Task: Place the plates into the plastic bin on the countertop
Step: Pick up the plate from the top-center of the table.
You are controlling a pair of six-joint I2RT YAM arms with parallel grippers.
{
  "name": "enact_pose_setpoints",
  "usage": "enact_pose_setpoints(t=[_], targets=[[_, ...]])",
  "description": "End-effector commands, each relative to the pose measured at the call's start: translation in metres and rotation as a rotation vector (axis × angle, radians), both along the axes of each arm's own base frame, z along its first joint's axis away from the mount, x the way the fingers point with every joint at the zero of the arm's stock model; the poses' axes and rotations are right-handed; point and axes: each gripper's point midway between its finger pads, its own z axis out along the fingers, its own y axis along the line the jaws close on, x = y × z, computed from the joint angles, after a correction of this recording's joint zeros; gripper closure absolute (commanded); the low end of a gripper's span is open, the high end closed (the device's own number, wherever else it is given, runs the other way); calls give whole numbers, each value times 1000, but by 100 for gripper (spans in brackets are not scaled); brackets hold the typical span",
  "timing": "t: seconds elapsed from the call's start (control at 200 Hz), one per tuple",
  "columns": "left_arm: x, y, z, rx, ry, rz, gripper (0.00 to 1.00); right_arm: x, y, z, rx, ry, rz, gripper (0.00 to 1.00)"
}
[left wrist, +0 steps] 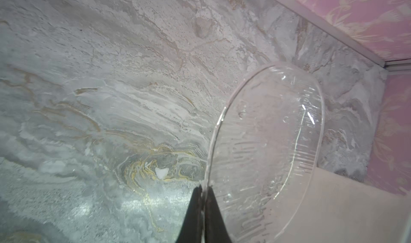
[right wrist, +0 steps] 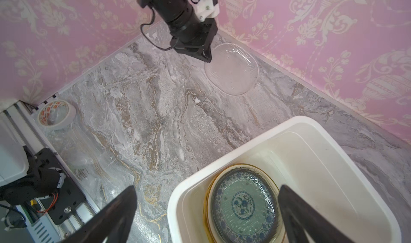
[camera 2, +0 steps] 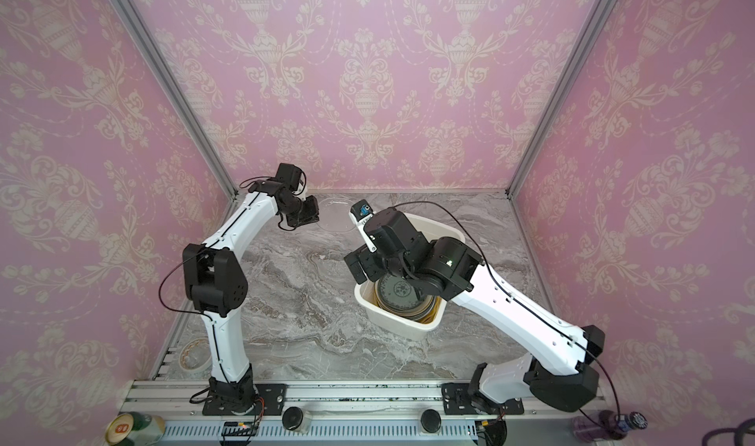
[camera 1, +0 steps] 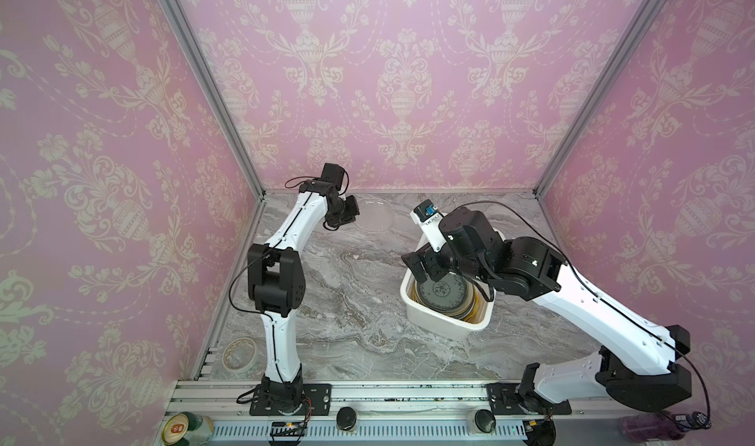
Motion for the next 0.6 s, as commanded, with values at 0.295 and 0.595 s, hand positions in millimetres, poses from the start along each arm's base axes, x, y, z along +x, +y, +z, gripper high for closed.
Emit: enact_pose_setpoints(t=[0.295, 0.595], targets=[[-101, -28, 85, -262, -147, -60, 100, 17, -15, 47, 542, 190, -156, 4], [-172, -66, 100, -424, -111, -143, 100, 25, -24, 11, 612, 373, -240, 24]])
